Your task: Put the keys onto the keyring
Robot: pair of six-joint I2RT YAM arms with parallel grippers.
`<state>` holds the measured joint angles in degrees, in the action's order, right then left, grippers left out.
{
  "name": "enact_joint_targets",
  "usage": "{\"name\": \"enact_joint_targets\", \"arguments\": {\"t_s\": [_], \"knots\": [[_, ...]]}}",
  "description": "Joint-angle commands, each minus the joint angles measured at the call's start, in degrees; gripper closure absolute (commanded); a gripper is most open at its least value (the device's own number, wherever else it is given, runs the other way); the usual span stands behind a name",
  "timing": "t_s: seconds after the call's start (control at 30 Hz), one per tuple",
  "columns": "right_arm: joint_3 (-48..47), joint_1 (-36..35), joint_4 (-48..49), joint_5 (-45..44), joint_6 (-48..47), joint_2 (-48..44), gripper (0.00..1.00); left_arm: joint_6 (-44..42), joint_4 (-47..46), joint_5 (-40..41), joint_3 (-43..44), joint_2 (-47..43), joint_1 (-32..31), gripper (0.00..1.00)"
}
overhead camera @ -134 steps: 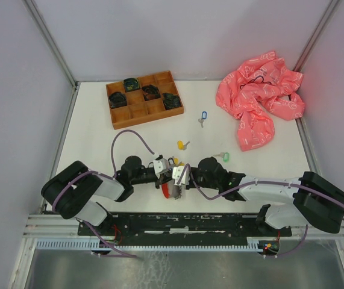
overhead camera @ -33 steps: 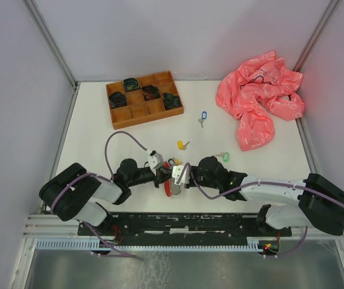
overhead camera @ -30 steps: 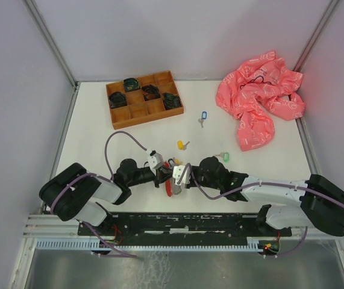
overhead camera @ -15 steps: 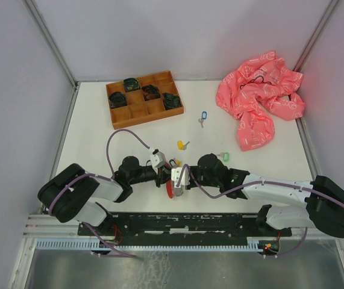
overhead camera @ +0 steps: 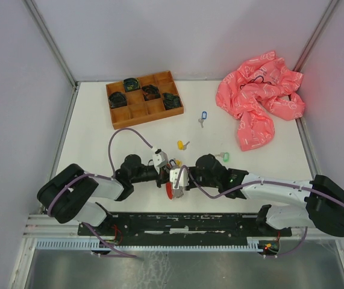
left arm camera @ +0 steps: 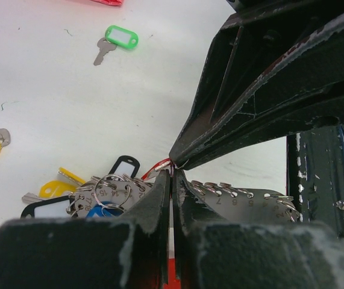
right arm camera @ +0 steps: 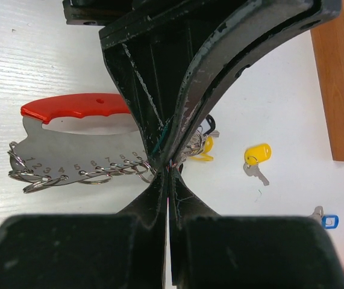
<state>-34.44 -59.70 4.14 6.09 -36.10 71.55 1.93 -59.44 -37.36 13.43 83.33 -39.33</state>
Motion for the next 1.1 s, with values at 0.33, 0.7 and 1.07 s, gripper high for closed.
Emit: {"name": "enact_joint_targets", "arguments": {"t_s": [0.33,0.7,1.07], "knots": [[2.0,-0.1,0.7,-6.2,4.9,-1.4,0.99,-0.4,-0.7,1.1,0.2,-3.2,0.0,0.97],[3.1,-0.1,6.7,-1.1,9.0,3.3,0.99,3.0,-6.7,3.9,-1.4,-3.2,0.0,0.97],[9.5,0.9,26.8,5.6,14.9,2.7,0.99,5.0,-13.8,8.3,-3.5,-2.5,-0.3,0.97]]}}
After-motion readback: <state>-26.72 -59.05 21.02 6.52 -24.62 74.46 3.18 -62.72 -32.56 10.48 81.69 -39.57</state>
